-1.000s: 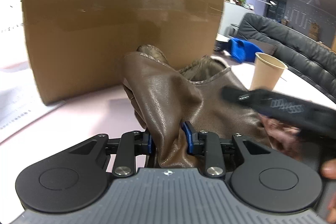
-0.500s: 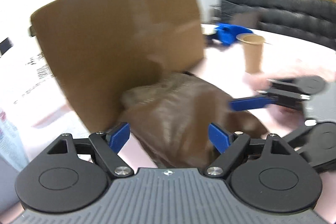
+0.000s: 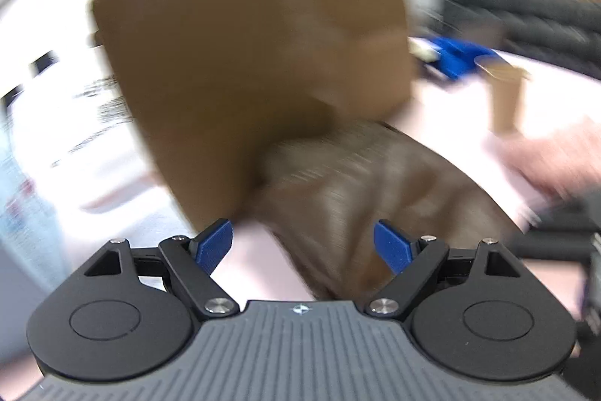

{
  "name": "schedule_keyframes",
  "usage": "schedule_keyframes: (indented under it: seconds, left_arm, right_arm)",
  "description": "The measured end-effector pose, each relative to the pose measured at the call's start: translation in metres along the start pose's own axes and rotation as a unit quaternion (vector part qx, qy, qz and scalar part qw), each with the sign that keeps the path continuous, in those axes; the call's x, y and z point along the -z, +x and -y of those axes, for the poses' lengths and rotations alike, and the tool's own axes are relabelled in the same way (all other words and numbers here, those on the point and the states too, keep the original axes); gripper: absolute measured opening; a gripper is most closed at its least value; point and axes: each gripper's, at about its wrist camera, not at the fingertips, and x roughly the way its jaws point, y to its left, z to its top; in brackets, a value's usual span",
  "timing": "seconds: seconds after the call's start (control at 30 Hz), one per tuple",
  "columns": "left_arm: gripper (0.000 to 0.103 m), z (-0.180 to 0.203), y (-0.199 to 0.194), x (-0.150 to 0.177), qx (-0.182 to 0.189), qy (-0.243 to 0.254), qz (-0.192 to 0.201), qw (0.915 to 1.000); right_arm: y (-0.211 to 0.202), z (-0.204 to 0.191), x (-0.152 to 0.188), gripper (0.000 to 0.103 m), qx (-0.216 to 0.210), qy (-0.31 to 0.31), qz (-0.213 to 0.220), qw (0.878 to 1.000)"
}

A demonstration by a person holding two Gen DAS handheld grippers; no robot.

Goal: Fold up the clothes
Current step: 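Lower the jacket onto the table and open both grippers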

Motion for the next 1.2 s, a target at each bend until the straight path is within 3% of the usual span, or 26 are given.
schedule_keyframes:
  seconds: [0.07,0.17,0.3,0.43,0.6,0.63,0.73,0.8,0.87,0.93,0.97,1.0,1.1,1.2]
  left_arm:
    - [0.081,-0.013,0.001,-0.002,-0.018,-0.05,0.004,0.9986]
    - [0.081,-0.027,0.003,-0.002,-0.012,-0.093,0.005,0.9956]
    - [0.081,-0.027,0.007,-0.001,-0.005,-0.095,-0.001,0.9954]
    - [0.081,-0.019,0.015,0.001,-0.01,-0.075,-0.012,0.9971]
    - [0.081,-0.008,0.036,0.013,-0.006,-0.073,-0.033,0.9967]
    - [0.082,-0.007,0.043,0.017,-0.003,-0.075,-0.04,0.9964]
    - [0.083,-0.002,0.062,0.029,0.005,-0.072,-0.056,0.9958]
    - [0.084,0.0,0.063,0.032,0.004,-0.055,-0.047,0.9974]
    - [0.084,0.002,0.059,0.031,-0.004,-0.032,-0.033,0.999]
    - [0.084,0.002,0.056,0.032,-0.009,-0.019,-0.027,0.9994]
    - [0.084,0.002,0.057,0.033,-0.008,-0.013,-0.027,0.9995]
    - [0.084,0.001,0.058,0.034,-0.008,-0.006,-0.029,0.9995]
    - [0.084,0.0,0.061,0.036,-0.004,0.003,-0.034,0.9994]
    - [0.084,-0.001,0.063,0.036,-0.005,0.011,-0.044,0.999]
  right_arm:
    - [-0.005,0.01,-0.002,0.007,-0.028,0.03,0.008,0.999]
    - [-0.009,0.013,-0.003,0.007,-0.07,0.046,0.008,0.996]
    - [-0.005,0.004,-0.005,0.007,-0.107,0.014,-0.008,0.994]
    - [0.003,-0.016,-0.003,0.01,-0.142,-0.031,-0.061,0.987]
    - [0.002,-0.002,-0.007,0.044,-0.202,0.005,-0.061,0.977]
    - [-0.001,0.001,-0.008,0.046,-0.206,0.009,-0.055,0.977]
    - [-0.028,0.019,-0.011,0.057,-0.195,0.016,-0.001,0.981]
    - [-0.044,0.039,-0.013,0.062,-0.164,0.045,0.03,0.985]
    - [-0.054,0.069,-0.013,0.062,-0.1,0.127,0.054,0.985]
    - [-0.048,0.087,-0.006,0.05,-0.052,0.2,0.049,0.977]
    - [-0.044,0.097,-0.002,0.031,-0.028,0.236,0.046,0.97]
    - [-0.042,0.098,-0.002,0.022,-0.024,0.241,0.04,0.969]
    - [-0.015,0.097,0.001,0.023,-0.003,0.239,-0.035,0.97]
    - [-0.011,0.093,-0.002,0.023,0.006,0.22,-0.057,0.974]
